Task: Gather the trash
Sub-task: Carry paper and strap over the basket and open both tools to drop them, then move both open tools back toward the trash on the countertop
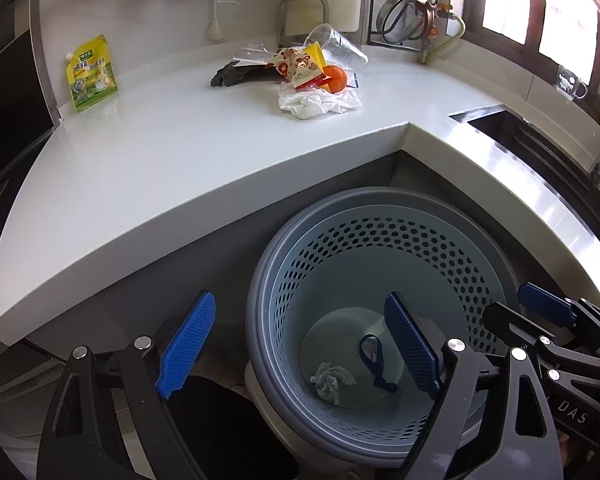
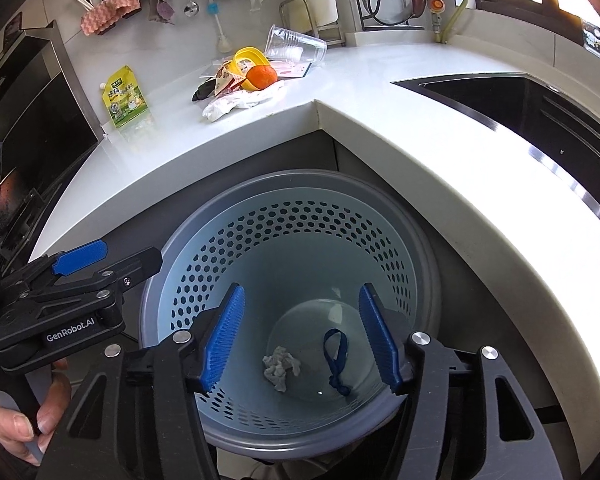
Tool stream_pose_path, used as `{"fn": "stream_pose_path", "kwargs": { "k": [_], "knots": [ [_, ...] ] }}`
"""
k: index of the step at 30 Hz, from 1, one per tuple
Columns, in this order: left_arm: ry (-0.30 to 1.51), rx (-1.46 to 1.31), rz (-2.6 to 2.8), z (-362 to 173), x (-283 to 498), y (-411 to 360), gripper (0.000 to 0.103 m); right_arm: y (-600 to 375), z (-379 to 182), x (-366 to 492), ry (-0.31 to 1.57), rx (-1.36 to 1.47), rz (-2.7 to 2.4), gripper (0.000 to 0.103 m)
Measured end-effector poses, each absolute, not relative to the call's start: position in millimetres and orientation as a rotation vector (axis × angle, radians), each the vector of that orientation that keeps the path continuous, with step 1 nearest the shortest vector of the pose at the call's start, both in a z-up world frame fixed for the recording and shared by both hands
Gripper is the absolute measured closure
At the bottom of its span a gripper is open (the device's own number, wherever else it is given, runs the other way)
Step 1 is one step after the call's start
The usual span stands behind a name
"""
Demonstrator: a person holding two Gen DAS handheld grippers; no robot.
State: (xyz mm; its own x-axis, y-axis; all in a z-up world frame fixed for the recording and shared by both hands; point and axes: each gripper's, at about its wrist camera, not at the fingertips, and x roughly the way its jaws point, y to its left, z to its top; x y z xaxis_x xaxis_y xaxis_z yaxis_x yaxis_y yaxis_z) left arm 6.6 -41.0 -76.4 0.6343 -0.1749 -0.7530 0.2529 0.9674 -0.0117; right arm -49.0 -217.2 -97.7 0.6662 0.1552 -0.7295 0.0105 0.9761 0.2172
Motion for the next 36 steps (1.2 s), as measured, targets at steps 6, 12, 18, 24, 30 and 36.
{"fn": "stream_pose_path", "kwargs": {
  "k": [6,12,18,24,30,36],
  "knots": [
    [0.818,0.094,-0.235,-71,4,-39,0.009,-223,-90,-55,0.799,0.215,0.062,0.031],
    [0.777,0.08,-0.215,-60,2,-33,0.007,-224,-84,-57,0.775,0.204,0.055,0.028],
    [0.762,0.127,-0.223,-53,3,-35,0.007,-221,-72,-55,0.728,0.16,0.046,0.028],
    [0.71,0.141,-0.23,-36,7,-37,0.007,-220,-58,-39,0.699,0.137,0.068,0.028],
    [0.701,0.066,-0.214,-19,36,-22,0.007,-225,-32,-7,0.635,0.111,0.057,0.028],
    [0.672,0.063,-0.142,-6,80,-9,0.006,-227,-16,44,0.619,0.092,0.069,0.028]
  ]
}}
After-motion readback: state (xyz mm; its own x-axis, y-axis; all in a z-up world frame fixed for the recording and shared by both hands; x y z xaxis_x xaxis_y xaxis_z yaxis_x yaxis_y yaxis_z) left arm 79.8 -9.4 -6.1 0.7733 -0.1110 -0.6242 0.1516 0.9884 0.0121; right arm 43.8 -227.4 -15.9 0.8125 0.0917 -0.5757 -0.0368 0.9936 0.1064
